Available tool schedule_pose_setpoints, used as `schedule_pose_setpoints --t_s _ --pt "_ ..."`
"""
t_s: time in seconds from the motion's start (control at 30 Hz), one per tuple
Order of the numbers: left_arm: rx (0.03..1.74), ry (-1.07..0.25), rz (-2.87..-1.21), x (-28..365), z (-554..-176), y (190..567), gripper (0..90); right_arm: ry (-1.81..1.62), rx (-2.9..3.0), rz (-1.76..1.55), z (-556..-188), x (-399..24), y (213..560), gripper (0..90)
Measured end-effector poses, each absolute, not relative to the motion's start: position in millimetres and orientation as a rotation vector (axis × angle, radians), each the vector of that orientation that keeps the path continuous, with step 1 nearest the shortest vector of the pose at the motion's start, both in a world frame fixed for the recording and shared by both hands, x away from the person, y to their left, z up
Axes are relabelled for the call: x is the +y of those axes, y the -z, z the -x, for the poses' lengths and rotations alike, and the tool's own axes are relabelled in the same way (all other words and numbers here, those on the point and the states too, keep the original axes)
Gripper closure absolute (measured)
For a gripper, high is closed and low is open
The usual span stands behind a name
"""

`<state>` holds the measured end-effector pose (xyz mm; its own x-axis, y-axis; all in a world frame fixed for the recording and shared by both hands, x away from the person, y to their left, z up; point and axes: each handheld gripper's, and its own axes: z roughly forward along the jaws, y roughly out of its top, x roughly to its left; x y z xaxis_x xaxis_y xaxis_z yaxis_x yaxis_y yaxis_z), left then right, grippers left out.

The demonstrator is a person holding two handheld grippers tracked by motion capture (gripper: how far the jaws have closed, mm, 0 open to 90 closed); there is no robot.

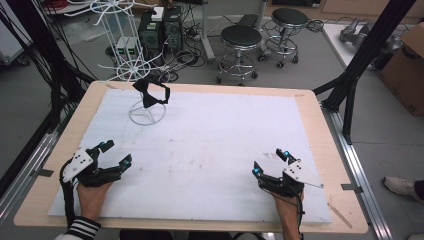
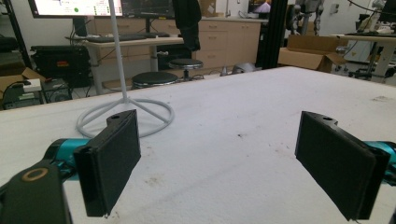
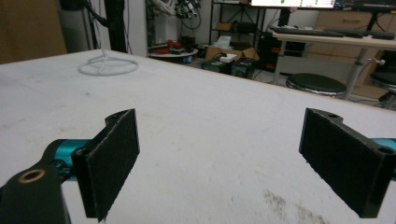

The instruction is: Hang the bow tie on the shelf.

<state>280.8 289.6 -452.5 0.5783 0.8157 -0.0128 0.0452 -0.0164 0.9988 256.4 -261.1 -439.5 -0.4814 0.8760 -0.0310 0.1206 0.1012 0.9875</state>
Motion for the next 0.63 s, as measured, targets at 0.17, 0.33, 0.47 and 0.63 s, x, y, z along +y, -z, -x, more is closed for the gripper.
schedule_pose_setpoints --t_s 0.17,0.33,0.47,0.63 --pt "0.775 -0.723 -1.475 288.9 -280.8 452.6 14.5 -1.440 1.669 -0.990 -253.6 -262.7 450.4 11.2" --pt "0.775 -0.724 -1.477 288.8 -280.7 452.5 14.5 -1.438 1.670 -0.989 -254.1 -262.6 450.9 11.2" --pt "0.777 -0.724 -1.475 288.9 -280.7 452.6 14.5 -1.442 1.669 -0.984 -253.3 -262.5 451.4 11.2" --pt "0.777 -0.724 -1.476 289.1 -280.8 452.6 14.5 -1.442 1.664 -0.975 -252.5 -262.5 451.8 11.2"
